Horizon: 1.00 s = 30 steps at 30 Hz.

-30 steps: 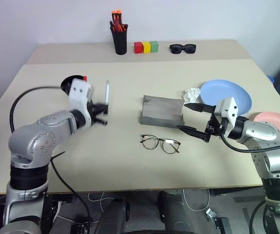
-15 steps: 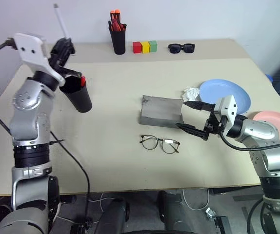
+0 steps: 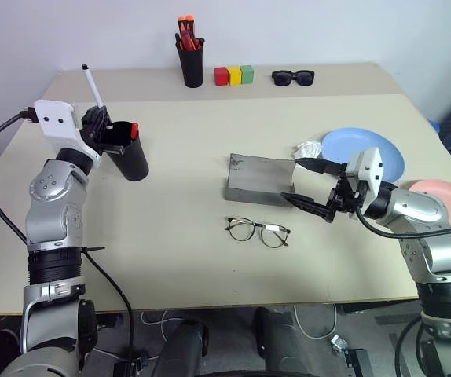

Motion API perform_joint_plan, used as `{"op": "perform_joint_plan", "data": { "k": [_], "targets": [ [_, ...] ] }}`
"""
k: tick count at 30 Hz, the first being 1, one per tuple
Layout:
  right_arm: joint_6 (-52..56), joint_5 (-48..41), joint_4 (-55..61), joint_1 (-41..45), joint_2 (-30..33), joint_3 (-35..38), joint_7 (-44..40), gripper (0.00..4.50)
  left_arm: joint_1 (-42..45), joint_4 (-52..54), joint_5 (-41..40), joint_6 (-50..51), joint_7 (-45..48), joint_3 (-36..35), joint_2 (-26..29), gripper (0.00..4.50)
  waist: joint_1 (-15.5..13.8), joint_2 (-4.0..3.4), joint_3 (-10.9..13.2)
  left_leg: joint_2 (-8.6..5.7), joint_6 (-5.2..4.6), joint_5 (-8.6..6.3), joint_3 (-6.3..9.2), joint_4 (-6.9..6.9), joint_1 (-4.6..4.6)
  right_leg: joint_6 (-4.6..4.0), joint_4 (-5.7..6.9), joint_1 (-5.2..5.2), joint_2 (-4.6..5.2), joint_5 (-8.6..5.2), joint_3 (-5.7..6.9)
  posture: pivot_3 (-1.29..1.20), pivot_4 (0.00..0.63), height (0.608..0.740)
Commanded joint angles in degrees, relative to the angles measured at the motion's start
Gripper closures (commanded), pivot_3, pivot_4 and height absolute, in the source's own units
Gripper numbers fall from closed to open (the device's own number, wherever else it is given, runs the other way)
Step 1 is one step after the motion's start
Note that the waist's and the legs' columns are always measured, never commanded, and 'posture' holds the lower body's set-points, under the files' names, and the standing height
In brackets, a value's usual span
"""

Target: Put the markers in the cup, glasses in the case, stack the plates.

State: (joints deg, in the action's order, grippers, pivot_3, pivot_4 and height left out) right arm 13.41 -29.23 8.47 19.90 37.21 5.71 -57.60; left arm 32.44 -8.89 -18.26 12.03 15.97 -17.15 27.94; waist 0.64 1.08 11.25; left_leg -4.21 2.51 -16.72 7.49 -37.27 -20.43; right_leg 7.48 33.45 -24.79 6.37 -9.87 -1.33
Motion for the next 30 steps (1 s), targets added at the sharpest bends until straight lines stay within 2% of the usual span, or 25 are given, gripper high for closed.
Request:
{"op": "perform_joint_plan", "data": {
  "k": [1,10,13,19,20,23,26,30],
  "targets": [
    [0.6,-2.65,3.15,1.12,0.03,2.21,0.42,0.46,0.05,2.44,-1.15,-0.18,0.03,-1.58,-0.1,4.43,-0.01,0.0,0.0,0.0,0.0,0.0,0.0,0.0,0.0,0.0,0.0,0.0,0.0,0.0,0.0,0.0,0.15,0.74],
    [-0.22,-1.29,2.33,0.54,0.56,1.77,-0.14,0.46,-2.35,3.09,-0.88,-0.99,0.22,-1.4,-0.91,4.43,-0.01,0.0,0.0,0.0,0.0,0.0,-0.01,0.0,0.01,0.0,0.0,0.0,0.0,0.0,0.0,0.0,0.15,0.74],
    [-0.31,-1.16,2.15,0.59,0.5,1.79,-0.27,0.46,-2.51,2.93,-0.76,-1.15,0.29,-1.34,-0.93,3.26,-0.02,0.0,0.0,0.0,0.0,0.0,-0.01,0.0,0.0,0.0,0.0,0.0,0.0,0.0,0.0,0.0,0.15,0.74],
    [-0.59,-0.69,1.9,0.64,0.5,1.66,-0.41,0.46,-2.46,3.25,-1.16,-1.51,1.1,-1.3,-1.15,0.18,-0.01,0.0,0.0,0.0,0.0,0.0,-0.01,0.0,0.01,0.0,0.0,0.0,0.0,0.0,0.0,0.0,0.15,0.74],
    [-0.68,-0.61,1.8,0.7,0.44,1.64,-0.38,0.46,-2.39,3.37,-1.24,-1.63,1.35,-1.24,-1.17,0.05,-0.01,0.0,0.0,0.0,0.0,0.0,-0.01,0.0,0.01,0.0,0.0,0.0,0.0,0.0,0.0,0.0,0.15,0.74],
    [-0.69,-0.57,1.87,0.66,0.31,1.64,-0.34,0.46,-2.02,4.85,-2.8,-2.23,3.6,-0.73,-1.74,0.05,-0.02,0.0,0.0,0.0,0.0,0.0,-0.01,0.0,0.0,0.0,0.0,0.0,0.0,0.0,0.0,0.0,0.15,0.74],
    [-0.63,-0.77,1.61,0.72,0.14,1.9,-0.19,0.46,-0.64,8.53,-8.05,-0.9,12.08,2.02,-2.44,0.05,-0.12,0.0,0.0,0.0,0.0,0.0,-0.01,-0.01,-0.01,-0.01,0.0,0.0,0.0,0.0,0.0,0.0,0.15,0.74],
    [0.13,-1.65,1.81,0.25,0.17,2.32,-0.18,0.46,1.79,8.56,-9.84,1.59,20.27,5.86,-0.88,0.05,-0.11,0.0,0.0,-0.01,0.0,0.0,-0.01,-0.04,-0.03,-0.01,0.0,0.02,0.0,0.0,0.0,0.0,0.15,0.74]
  ]
}}
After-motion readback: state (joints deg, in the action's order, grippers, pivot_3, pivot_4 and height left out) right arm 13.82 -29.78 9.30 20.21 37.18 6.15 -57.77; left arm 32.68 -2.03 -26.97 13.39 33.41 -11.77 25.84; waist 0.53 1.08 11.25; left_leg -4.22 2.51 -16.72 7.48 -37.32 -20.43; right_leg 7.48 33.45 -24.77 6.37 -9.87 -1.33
